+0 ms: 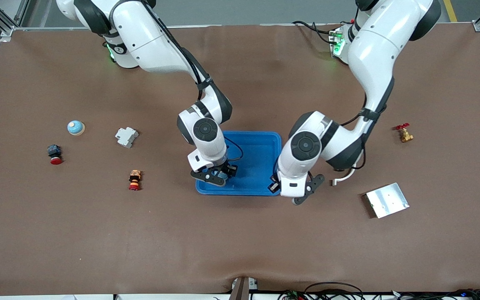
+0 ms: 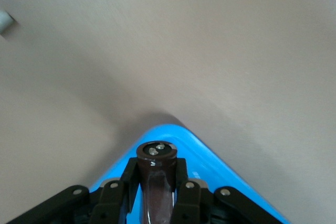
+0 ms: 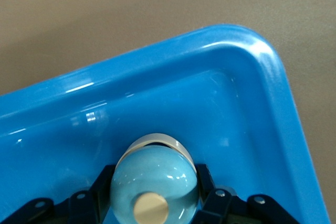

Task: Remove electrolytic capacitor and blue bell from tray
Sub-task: 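Lift the capacitor toward the white arc while the right gripper carries the bell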

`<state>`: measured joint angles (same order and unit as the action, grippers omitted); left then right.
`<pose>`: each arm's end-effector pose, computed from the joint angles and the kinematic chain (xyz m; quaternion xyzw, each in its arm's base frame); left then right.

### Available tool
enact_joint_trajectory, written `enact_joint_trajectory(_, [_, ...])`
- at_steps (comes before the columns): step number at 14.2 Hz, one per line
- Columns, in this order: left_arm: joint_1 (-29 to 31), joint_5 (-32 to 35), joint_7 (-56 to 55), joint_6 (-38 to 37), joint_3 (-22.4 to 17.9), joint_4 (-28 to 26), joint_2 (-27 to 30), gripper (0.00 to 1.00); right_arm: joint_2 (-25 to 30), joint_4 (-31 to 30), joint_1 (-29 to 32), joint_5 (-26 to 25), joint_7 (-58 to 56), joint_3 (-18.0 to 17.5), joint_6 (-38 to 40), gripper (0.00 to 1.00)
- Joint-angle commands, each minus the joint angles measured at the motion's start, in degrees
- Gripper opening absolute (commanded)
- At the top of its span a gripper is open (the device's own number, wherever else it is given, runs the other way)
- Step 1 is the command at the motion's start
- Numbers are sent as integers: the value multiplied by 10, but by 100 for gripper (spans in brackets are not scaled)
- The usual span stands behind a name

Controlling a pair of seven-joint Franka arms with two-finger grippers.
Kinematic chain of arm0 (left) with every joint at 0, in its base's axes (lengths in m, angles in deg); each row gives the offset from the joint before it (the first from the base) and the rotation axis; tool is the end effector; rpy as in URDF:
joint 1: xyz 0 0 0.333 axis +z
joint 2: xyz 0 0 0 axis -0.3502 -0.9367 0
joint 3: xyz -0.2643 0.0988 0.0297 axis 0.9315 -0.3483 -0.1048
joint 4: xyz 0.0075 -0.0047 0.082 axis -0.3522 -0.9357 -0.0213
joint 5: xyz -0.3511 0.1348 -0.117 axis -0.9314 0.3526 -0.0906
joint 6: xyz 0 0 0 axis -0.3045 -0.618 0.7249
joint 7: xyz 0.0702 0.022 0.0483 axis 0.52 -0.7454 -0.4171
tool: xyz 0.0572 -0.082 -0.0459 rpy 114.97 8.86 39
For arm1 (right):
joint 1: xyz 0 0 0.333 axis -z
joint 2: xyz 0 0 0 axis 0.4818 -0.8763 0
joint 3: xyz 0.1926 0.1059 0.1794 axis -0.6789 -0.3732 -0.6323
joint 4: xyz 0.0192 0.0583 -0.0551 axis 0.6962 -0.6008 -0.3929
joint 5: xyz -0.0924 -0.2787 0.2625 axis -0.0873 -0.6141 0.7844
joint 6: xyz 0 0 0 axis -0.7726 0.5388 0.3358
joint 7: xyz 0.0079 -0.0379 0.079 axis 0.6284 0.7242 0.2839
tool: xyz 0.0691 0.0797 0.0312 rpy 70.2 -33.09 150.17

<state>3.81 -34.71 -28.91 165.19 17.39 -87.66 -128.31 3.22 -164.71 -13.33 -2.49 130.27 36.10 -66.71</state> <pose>0.6200 -0.3668 0.2613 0.9420 0.3349 0.0000 0.0203 0.5558 0.4233 0.1566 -0.9847 0.1637 -0.0487 0.0334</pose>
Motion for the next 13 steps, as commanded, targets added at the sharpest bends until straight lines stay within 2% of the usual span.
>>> enact_joint_trajectory(1, [45, -8, 98, -43, 25, -34, 39, 3, -7, 22, 2, -5, 13, -2, 11, 0])
enact_joint_trajectory(3, [83, -7, 154, -51, 47, -71, 63, 3, 3, 27, 3, -1, 12, -2, 19, 0])
enact_joint_trajectory(7, [177, -7, 356, -50, 84, -172, 118, 3, 32, 66, 5, -5, 7, -1, 144, 0])
enact_joint_trajectory(9, [234, -2, 422, -49, 115, -201, 129, 3, 57, 63, 13, -9, 0, 0, 161, 0])
enact_joint_trajectory(12, [316, 11, 497, -44, 152, -239, 137, 2, 98, 59, 35, -9, -52, 0, 228, 0])
enact_joint_trajectory(13, [338, 17, 522, -44, 162, -248, 138, 3, 119, 38, 44, -9, -73, 0, 230, 0])
